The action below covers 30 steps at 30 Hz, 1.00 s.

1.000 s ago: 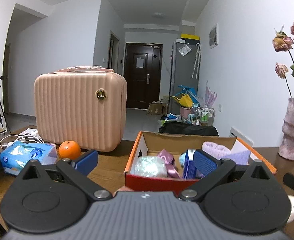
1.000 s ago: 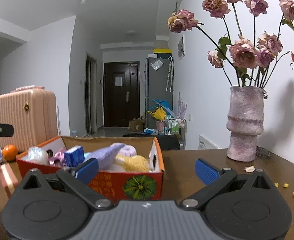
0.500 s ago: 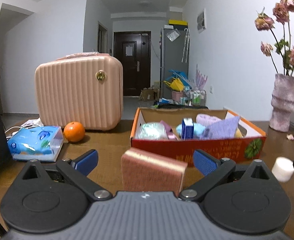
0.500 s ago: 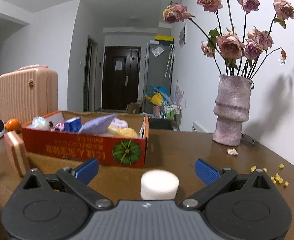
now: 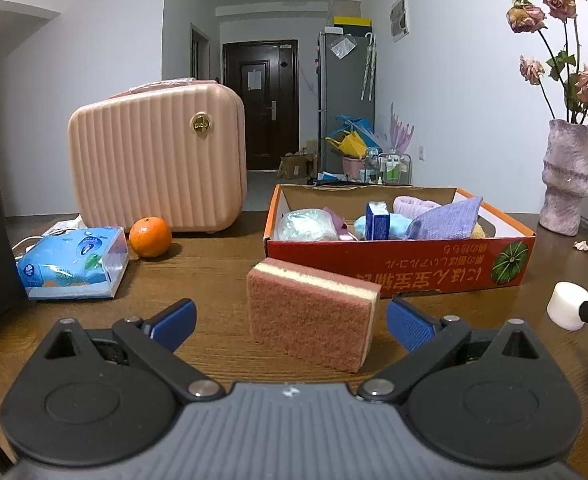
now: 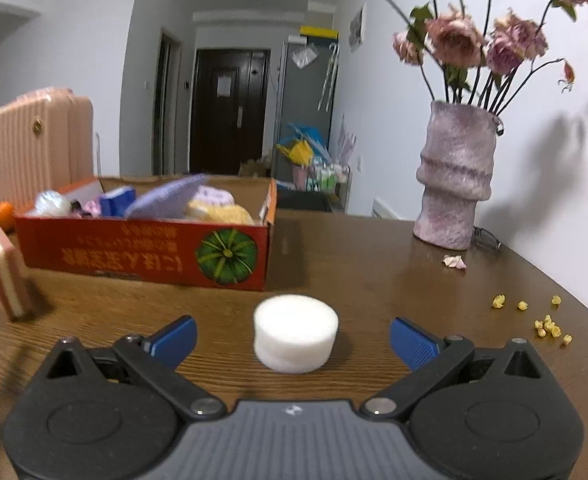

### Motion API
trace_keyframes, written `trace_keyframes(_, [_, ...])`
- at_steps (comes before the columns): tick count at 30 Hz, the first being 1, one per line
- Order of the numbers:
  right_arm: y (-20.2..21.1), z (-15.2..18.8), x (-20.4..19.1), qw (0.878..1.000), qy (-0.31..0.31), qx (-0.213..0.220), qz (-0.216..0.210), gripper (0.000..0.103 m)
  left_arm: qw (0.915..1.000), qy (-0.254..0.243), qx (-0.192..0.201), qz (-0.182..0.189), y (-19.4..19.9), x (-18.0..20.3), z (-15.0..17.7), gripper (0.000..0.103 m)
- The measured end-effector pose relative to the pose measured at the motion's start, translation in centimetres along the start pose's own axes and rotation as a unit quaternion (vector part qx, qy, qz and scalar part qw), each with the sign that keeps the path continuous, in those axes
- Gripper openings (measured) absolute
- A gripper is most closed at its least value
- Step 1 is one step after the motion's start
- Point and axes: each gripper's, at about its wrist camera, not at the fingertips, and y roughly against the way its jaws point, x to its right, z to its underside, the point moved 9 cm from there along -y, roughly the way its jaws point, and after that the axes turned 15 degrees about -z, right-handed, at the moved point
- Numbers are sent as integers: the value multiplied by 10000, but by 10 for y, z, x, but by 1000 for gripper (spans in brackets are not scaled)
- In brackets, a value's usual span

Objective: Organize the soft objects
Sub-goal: 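Move both tools back toward the pink sponge and white foam puck, then grasp the white foam puck with the right tool while the left grasps the pink sponge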

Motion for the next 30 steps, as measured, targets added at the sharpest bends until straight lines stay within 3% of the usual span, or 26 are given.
trace_keyframes(7, [-35, 2, 10, 9990, -130, -415, -96, 96, 9999, -78, -86, -35, -4, 4, 4, 103])
trace_keyframes(16, [-60, -1, 19, 9973, -306, -636, -209, 75, 9998, -123, -171, -65, -9, 5, 8, 103])
trace_keyframes(20, [-67, 1, 23, 9958, -416, -750, -311, 57, 9997, -148, -199, -73, -10, 6, 9, 103])
trace_keyframes(30, [-62, -6, 14, 9974, -303, -508, -413, 54, 9994, -183, -308, -12, -15, 8, 12, 103])
